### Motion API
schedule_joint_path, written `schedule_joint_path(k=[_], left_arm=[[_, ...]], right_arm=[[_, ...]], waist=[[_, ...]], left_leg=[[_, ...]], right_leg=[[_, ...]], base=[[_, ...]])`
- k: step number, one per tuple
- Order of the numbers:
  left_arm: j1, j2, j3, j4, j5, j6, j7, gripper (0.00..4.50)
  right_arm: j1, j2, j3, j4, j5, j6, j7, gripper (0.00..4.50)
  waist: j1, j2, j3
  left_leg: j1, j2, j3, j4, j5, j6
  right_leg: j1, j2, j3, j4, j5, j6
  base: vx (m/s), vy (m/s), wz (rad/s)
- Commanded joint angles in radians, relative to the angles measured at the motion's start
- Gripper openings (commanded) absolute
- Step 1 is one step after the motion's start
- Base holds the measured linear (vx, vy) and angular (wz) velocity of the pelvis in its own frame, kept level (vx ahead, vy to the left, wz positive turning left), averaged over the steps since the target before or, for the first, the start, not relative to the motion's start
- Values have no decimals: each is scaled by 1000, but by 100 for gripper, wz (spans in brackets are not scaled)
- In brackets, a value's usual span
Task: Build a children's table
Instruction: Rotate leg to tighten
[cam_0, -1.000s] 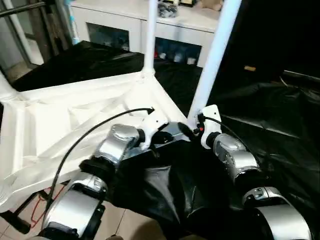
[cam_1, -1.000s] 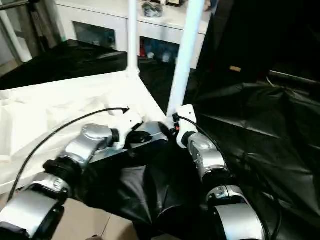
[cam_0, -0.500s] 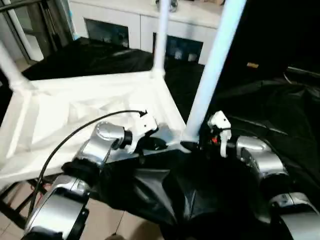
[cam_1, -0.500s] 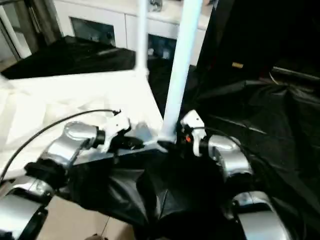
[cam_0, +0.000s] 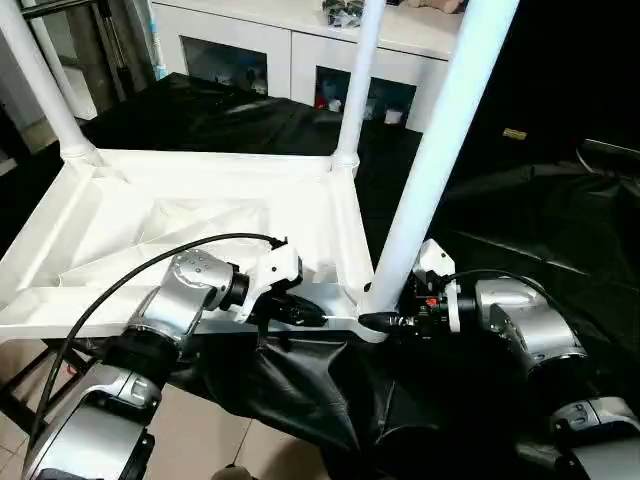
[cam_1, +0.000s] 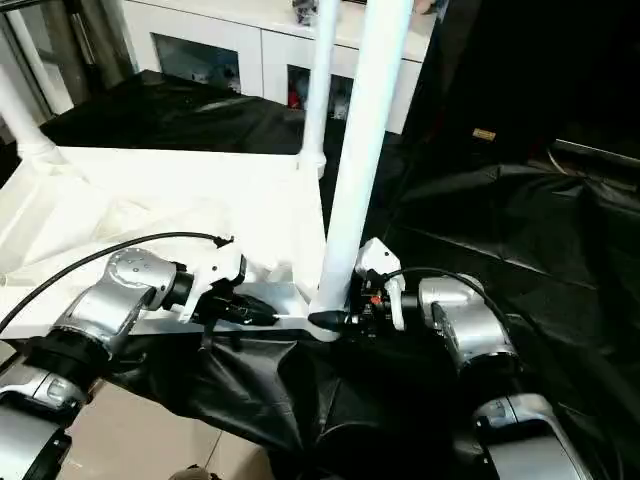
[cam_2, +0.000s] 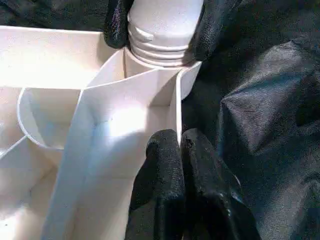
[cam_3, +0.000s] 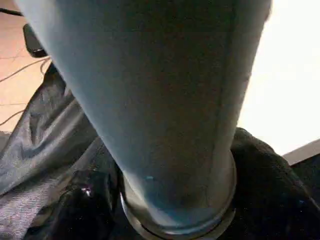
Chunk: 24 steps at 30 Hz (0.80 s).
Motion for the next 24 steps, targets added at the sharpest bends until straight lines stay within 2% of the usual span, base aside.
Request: schedule_joint_path(k=[1,2,4,5,6,8,9,11,13,14,15,19,20,23,24], left_arm=[[-1,-18,12,3,-5,9,66,0],[-12,-43,24,24,6,21,135,0],[-12,-43,24,24,6,21,135,0],[-29,-68,32,49,16,37,202,0],[-34,-76,34,57,20,41,224,0],[-61,-117,45,95,36,63,323,0],[-74,-141,52,114,42,74,378,0],[-89,-169,57,132,47,89,428,0],[-97,-186,60,142,50,99,458,0],[-108,-210,62,155,53,107,493,0],[-120,-251,62,167,58,112,541,0],[-123,-276,55,166,60,107,553,0],[-122,-280,52,164,60,103,552,0],[-112,-275,50,153,54,89,518,0],[-112,-275,50,152,53,88,516,0]], right_arm=[[16,25,41,-20,19,13,39,272],[11,50,24,11,3,0,-43,271],[11,50,24,11,3,0,-43,270],[-8,84,2,72,-35,-13,-189,270],[-14,95,-5,92,-47,-19,-237,270],[-43,142,-37,168,-72,-6,-421,269],[-53,167,-54,194,-75,12,-504,269],[-63,195,-69,215,-75,29,-580,269],[-68,212,-79,226,-75,39,-623,269],[-78,238,-97,245,-67,57,-686,269],[-103,285,-119,295,-67,64,-799,269],[-116,304,-116,324,-79,43,-831,269],[-118,305,-114,328,-81,37,-828,324],[-130,299,-119,331,-68,24,-786,338],[-130,298,-118,330,-69,22,-784,356]], waist=[[4,-4,-57],[4,-5,-57],[2,-5,-55],[-1,-6,-54],[-5,-5,-51],[-15,-5,-49],[-17,-2,-49],[-20,1,-49],[-21,0,-50],[-21,6,-51],[-26,5,-51],[-26,4,-53],[-24,4,-54],[-23,4,-54],[-23,4,-53]], left_leg=[[5,27,5,-51,-172,53],[5,27,5,-51,-174,49],[6,26,2,-54,-195,37],[6,26,1,-56,-206,27],[7,25,1,-58,-220,18],[12,22,-5,-63,-271,-9],[16,24,-5,-63,-284,-14],[14,23,-9,-66,-302,-23],[16,24,-7,-66,-300,-23],[18,23,-7,-66,-298,-21],[15,22,-6,-65,-299,-22],[14,20,-4,-62,-281,-12],[14,19,-3,-62,-277,-4],[12,20,-3,-62,-276,3],[10,21,-4,-64,-275,3]], right_leg=[[54,-64,43,-66,-115,-224],[53,-65,43,-66,-126,-220],[51,-67,43,-71,-165,-210],[50,-69,45,-73,-200,-199],[45,-69,45,-77,-226,-194],[47,-72,44,-89,-347,-162],[40,-71,46,-92,-362,-156],[43,-70,45,-91,-372,-148],[41,-70,46,-93,-352,-148],[40,-68,48,-90,-317,-159],[40,-66,49,-88,-297,-165],[44,-66,48,-88,-258,-172],[45,-66,48,-88,-252,-171],[46,-67,47,-90,-270,-164],[47,-67,47,-90,-272,-162]], base=[[0,0,0],[0,0,0],[0,0,0],[0,0,0],[0,0,0],[0,0,0],[0,0,0],[0,0,0],[0,0,0],[0,0,0],[0,0,0],[0,0,0],[0,0,0],[0,0,0],[0,0,0]])
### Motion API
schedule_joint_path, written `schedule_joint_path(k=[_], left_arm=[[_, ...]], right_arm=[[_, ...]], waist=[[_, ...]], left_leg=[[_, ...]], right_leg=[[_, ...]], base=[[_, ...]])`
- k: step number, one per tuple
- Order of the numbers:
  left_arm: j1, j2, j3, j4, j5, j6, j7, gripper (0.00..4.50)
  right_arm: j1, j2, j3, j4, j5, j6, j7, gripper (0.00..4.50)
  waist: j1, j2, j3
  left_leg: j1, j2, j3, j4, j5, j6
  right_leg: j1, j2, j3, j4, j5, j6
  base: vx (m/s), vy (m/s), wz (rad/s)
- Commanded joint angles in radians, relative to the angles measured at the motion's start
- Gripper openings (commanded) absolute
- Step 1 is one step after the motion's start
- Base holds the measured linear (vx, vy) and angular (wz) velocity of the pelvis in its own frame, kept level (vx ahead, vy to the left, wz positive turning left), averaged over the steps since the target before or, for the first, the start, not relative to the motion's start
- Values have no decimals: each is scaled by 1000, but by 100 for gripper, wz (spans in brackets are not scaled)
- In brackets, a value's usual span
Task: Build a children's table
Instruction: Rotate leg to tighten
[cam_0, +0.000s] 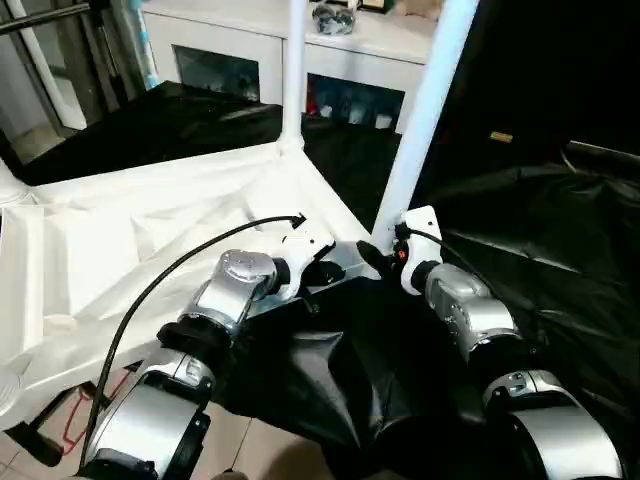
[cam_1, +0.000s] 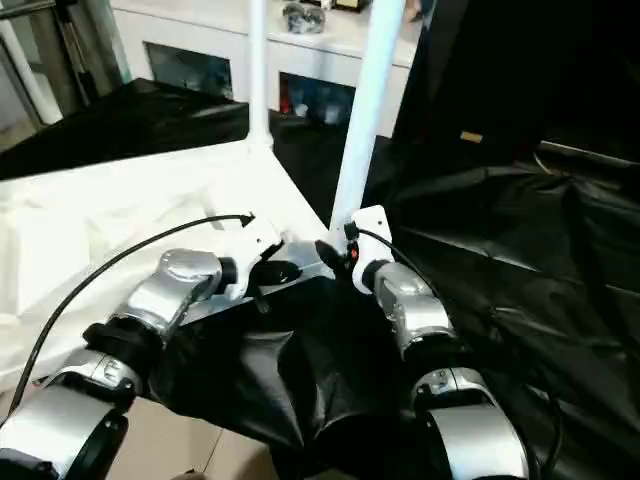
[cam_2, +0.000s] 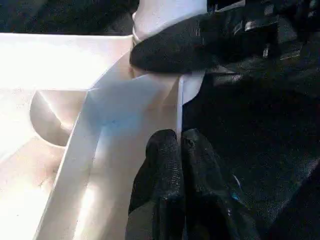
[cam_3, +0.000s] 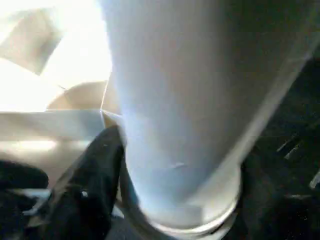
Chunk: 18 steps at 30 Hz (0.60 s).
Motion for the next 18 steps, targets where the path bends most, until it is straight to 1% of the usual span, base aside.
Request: schedule_joint_path(k=[1,2,4,5,6,7,8,9,10,11,12,13,14,15,16,18], left_arm=[[-6,-49,-19,-17,-28,-29,-23,0],[-2,-40,-20,-20,-33,-38,-43,0],[8,-13,-24,-33,-42,-55,-89,0],[13,-4,-23,-37,-44,-64,-110,0],[21,20,-26,-46,-46,-75,-152,0],[21,20,-26,-46,-46,-75,-152,0],[26,34,-28,-54,-51,-84,-186,0],[30,42,-29,-60,-56,-87,-205,0],[36,52,-30,-69,-63,-91,-232,0],[39,57,-31,-73,-67,-95,-245,0],[51,81,-32,-93,-80,-106,-301,0],[60,99,-34,-107,-88,-109,-341,0],[65,113,-37,-115,-90,-111,-367,0],[66,117,-37,-116,-90,-111,-372,0],[71,140,-42,-120,-90,-116,-408,0],[76,162,-45,-120,-88,-128,-437,0]], right_arm=[[20,39,72,49,-23,21,69,367],[20,28,80,43,-32,0,89,374],[27,-8,103,16,-47,-67,170,374],[29,-22,112,9,-49,-99,207,374],[45,-57,128,-26,-34,-136,315,374],[45,-57,128,-26,-34,-136,315,374],[54,-79,137,-48,-23,-149,376,374],[59,-90,140,-60,-19,-153,405,374],[65,-102,143,-71,-15,-161,440,374],[68,-109,144,-78,-11,-160,459,374],[78,-136,144,-104,7,-159,537,374],[86,-155,147,-120,21,-157,600,374],[92,-171,151,-132,30,-155,647,374],[93,-174,153,-134,32,-154,657,374],[102,-201,165,-151,45,-146,733,374],[110,-220,179,-166,42,-140,781,374]], waist=[[1,4,-49],[0,4,-50],[0,3,-51],[1,3,-53],[2,-1,-54],[5,-1,-56],[5,-2,-55],[7,-2,-55],[9,-3,-57],[10,-2,-58],[12,-2,-56],[17,-1,-57],[16,-4,-56],[17,-3,-56],[18,-4,-56],[19,0,-53]], left_leg=[[1,22,-3,-67,-276,3],[4,23,-4,-67,-280,3],[2,23,-3,-66,-278,5],[0,24,-4,-65,-270,7],[-3,23,-1,-60,-241,26],[-3,22,0,-58,-226,35],[-5,21,2,-56,-201,51],[-5,21,2,-55,-193,57],[-7,22,3,-53,-171,68],[-7,23,3,-53,-164,71],[-6,23,4,-52,-155,76],[-6,28,5,-50,-149,85],[-8,28,6,-49,-148,89],[-8,28,6,-49,-149,91],[-7,27,7,-49,-151,95],[-5,31,6,-51,-180,86]], right_leg=[[37,-66,44,-89,-276,-160],[36,-66,45,-90,-277,-160],[38,-66,44,-88,-261,-163],[40,-68,44,-86,-243,-166],[44,-66,45,-80,-185,-181],[45,-66,44,-78,-161,-187],[46,-64,45,-74,-121,-197],[47,-64,45,-73,-110,-201],[49,-63,44,-68,-80,-210],[48,-64,44,-66,-70,-216],[48,-61,42,-65,-61,-223],[50,-61,41,-61,-39,-235],[49,-59,40,-59,-33,-239],[49,-59,40,-59,-33,-240],[47,-59,39,-59,-42,-243],[43,-62,39,-64,-92,-241]], base=[[0,0,0],[0,0,0],[0,0,0],[0,0,0],[0,0,0],[0,0,0],[0,0,0],[0,0,0],[0,0,0],[0,0,0],[0,0,0],[0,0,0],[0,0,0],[0,0,0],[0,0,0],[0,0,0]])
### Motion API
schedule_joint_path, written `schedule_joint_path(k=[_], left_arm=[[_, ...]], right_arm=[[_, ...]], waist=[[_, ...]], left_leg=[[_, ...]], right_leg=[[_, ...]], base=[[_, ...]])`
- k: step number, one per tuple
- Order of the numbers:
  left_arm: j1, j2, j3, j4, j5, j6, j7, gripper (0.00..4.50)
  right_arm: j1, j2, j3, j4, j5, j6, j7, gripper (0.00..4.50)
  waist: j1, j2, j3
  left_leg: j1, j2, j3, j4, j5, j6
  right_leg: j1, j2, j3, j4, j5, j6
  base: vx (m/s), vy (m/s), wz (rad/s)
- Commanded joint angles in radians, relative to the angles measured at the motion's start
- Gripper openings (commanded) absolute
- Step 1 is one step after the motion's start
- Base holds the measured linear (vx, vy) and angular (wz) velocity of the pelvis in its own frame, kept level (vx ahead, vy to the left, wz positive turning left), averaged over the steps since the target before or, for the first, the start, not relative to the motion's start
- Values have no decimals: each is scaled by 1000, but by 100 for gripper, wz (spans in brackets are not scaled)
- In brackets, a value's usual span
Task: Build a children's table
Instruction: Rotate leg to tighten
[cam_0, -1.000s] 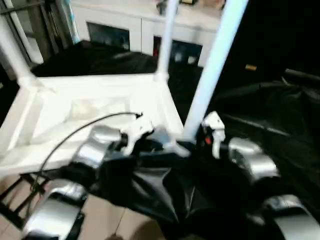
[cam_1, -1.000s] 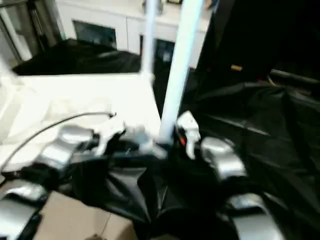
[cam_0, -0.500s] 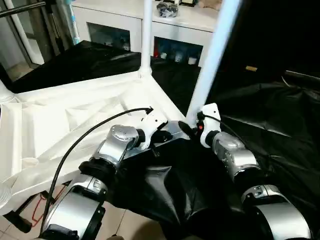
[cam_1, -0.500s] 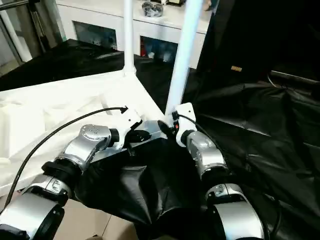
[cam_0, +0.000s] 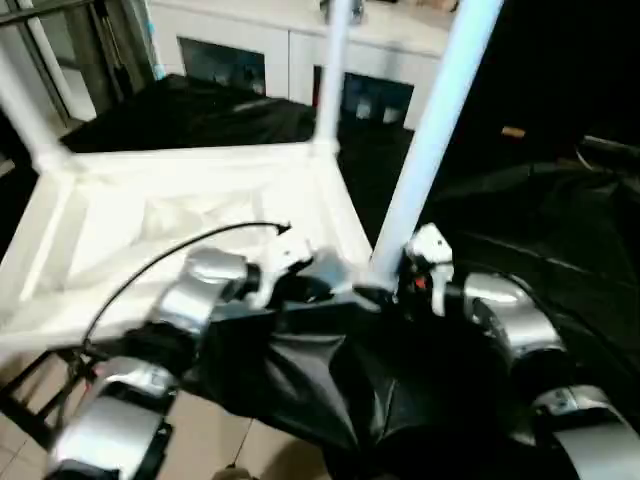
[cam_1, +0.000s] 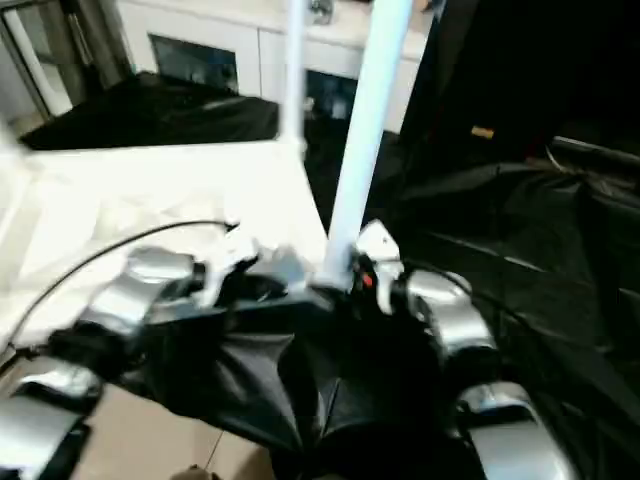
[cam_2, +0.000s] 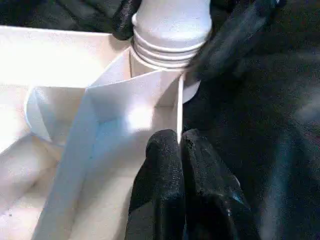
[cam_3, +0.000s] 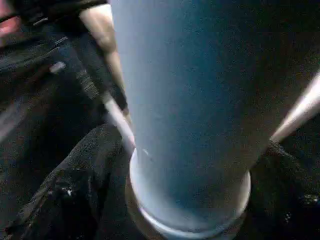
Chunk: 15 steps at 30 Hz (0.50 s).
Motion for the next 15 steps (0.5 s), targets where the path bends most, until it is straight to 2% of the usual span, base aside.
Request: schedule_joint_path(k=[1,2,4,6,10,12,15], left_arm=[[10,-9,-12,-16,-28,-23,-33,0],[14,3,-10,-19,-31,-26,-53,0],[16,9,-10,-25,-35,-23,-67,0],[20,18,-10,-36,-41,-16,-86,0],[23,25,-9,-44,-47,-15,-101,0],[23,18,-6,-42,-44,-17,-83,0],[20,2,3,-33,-37,-16,-40,0]], right_arm=[[16,-4,37,-42,8,9,77,374],[19,-11,44,-49,8,18,102,374],[22,-14,47,-58,14,29,120,374],[26,-16,49,-71,25,50,143,348],[28,-14,54,-87,37,78,172,329],[29,-8,56,-87,37,81,168,302],[33,-2,54,-89,36,86,153,284]], waist=[[4,-2,-58],[4,-7,-58],[6,-5,-57],[7,-8,-56],[12,-10,-58],[13,-10,-59],[17,-9,-58]], left_leg=[[6,29,5,-50,-183,81],[6,30,5,-51,-191,73],[6,29,4,-53,-200,64],[7,29,4,-54,-209,57],[6,28,4,-51,-177,60],[5,28,5,-50,-167,61],[6,27,5,-49,-167,60]], right_leg=[[54,-62,41,-65,-101,-239],[54,-63,42,-66,-116,-236],[53,-65,42,-67,-143,-228],[52,-66,43,-70,-172,-221],[52,-65,43,-65,-141,-218],[52,-65,43,-63,-124,-222],[52,-65,43,-64,-122,-222]], base=[[0,0,0],[0,0,0],[0,0,0],[0,0,0],[0,0,0],[0,0,0],[0,0,0]])
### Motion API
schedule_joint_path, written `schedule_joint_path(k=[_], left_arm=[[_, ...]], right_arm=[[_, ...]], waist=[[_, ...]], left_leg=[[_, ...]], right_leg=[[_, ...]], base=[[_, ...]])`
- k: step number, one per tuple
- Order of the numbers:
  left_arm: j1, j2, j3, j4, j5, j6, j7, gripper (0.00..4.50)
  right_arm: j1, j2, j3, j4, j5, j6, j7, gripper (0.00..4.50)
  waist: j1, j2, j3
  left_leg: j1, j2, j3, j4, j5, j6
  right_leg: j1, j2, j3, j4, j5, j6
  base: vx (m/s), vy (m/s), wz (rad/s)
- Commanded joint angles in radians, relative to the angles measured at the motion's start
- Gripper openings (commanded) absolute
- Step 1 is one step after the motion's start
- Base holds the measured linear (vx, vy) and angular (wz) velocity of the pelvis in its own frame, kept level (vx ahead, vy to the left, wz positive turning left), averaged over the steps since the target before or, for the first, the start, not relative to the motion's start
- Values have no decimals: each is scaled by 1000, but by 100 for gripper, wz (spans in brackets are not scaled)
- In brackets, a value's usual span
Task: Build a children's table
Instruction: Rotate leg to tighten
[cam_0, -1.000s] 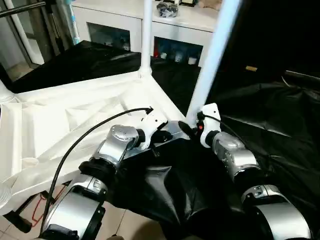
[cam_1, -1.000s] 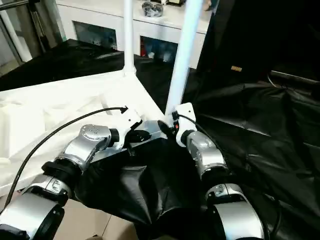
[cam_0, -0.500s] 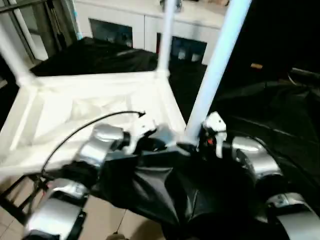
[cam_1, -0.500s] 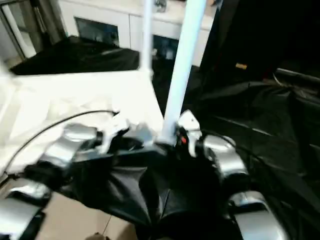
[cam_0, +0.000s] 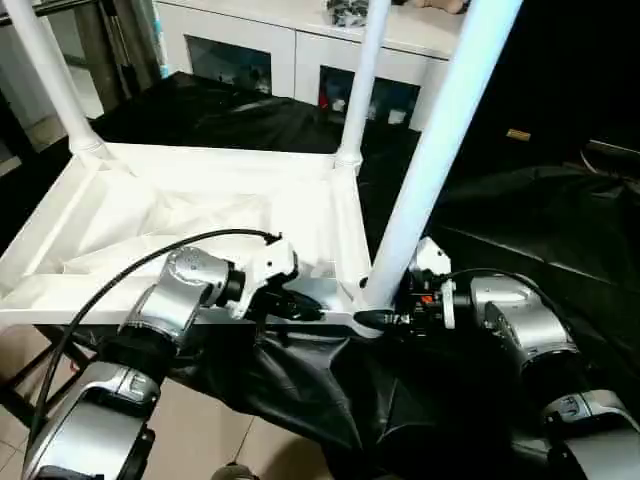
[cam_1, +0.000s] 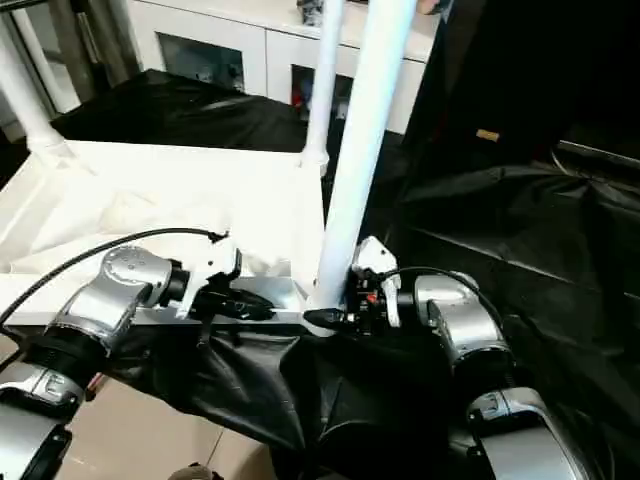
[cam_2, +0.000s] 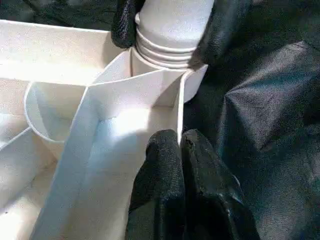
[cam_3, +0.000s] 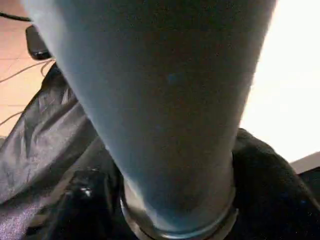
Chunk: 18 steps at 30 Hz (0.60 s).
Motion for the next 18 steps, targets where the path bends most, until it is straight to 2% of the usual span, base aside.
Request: schedule_joint_path(k=[1,4,7,8,10,12,13,14,15,17,18], left_arm=[[-6,-42,18,6,-18,4,96,0],[-20,-67,29,30,-8,12,156,0],[-48,-111,32,66,18,28,260,0],[-61,-131,34,83,28,42,308,0],[-72,-148,36,97,35,52,346,0],[-101,-193,48,130,46,76,442,0],[-109,-209,50,139,47,82,465,0],[-116,-231,52,145,50,89,496,0],[-121,-245,52,150,51,92,512,0],[-125,-275,45,152,51,87,523,0],[-125,-275,45,152,51,87,523,0]], right_arm=[[15,19,26,-23,12,15,12,284],[17,36,16,-7,-2,30,-51,271],[-2,83,-10,68,-46,29,-246,268],[-13,105,-26,101,-56,33,-332,267],[-23,123,-39,126,-60,38,-396,267],[-46,168,-71,179,-65,56,-553,266],[-52,183,-78,192,-65,64,-596,266],[-64,204,-85,214,-71,81,-671,266],[-72,219,-90,228,-77,91,-717,266],[-85,260,-75,249,-103,94,-777,266],[-85,260,-75,249,-103,94,-777,266]], waist=[[-1,-7,-60],[2,-6,-59],[-3,-6,-58],[-10,-5,-55],[-14,-5,-56],[-19,-3,-54],[-23,-3,-56],[-27,1,-57],[-27,1,-57],[-29,5,-59],[-29,3,-58]], left_leg=[[6,27,5,-52,-168,59],[7,28,3,-54,-178,48],[10,24,2,-56,-197,28],[10,22,-1,-61,-222,9],[12,22,-2,-62,-239,1],[14,21,-2,-63,-253,-4],[12,20,-4,-64,-254,-8],[13,21,-4,-63,-241,-8],[13,21,-4,-63,-241,-8],[13,18,-3,-62,-239,-5],[12,18,-2,-62,-239,0]], right_leg=[[52,-65,43,-66,-129,-220],[51,-66,43,-68,-155,-211],[48,-67,45,-73,-193,-198],[48,-68,44,-80,-249,-182],[49,-70,45,-83,-278,-175],[44,-69,46,-86,-297,-167],[48,-69,45,-86,-301,-163],[47,-66,46,-84,-263,-170],[47,-66,46,-84,-263,-170],[49,-66,46,-83,-240,-176],[49,-65,47,-85,-234,-174]], base=[[0,0,0],[0,0,0],[0,0,0],[0,0,0],[0,0,0],[0,0,0],[0,0,0],[0,0,0],[0,0,0],[0,0,0],[0,0,0]])
